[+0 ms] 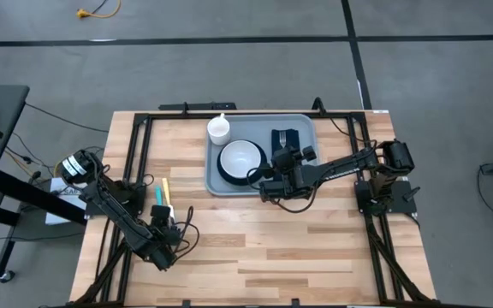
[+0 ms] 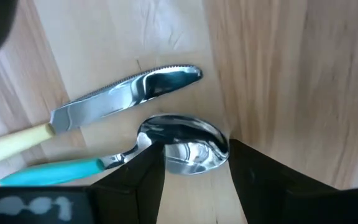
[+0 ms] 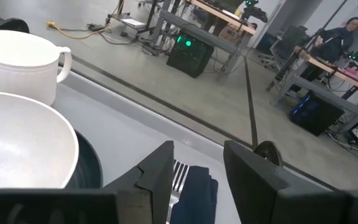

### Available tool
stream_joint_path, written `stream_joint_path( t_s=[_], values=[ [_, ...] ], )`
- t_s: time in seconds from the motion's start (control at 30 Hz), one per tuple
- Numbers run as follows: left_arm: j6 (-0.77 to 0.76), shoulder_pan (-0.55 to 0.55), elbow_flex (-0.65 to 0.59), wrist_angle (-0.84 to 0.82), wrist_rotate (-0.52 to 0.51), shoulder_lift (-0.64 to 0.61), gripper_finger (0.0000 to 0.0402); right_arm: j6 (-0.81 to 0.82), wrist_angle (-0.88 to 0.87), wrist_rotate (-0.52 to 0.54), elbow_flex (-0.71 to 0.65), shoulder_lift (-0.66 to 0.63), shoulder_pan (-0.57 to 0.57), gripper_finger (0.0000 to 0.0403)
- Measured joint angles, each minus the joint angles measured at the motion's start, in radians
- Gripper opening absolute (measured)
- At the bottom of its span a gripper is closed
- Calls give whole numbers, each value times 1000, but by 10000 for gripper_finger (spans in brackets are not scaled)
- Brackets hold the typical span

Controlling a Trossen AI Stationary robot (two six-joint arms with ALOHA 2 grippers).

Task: Set up tray
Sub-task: Put the blue spoon to the left of the orange fork on the gray table tray

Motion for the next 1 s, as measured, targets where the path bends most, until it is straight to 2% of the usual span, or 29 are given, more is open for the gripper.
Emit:
stream_joint_path(
  t_s=[0.2,0.67,1.0],
  values=[
    [1,0,0,1,1,0,157,0,2,0,0,0,0,133],
    [-2,0,0,-5,19,0,44,-1,5,0,0,0,0,134],
    [-46,0,2,-55,8,-2,6,-25,13,0,0,0,0,134]
  ],
)
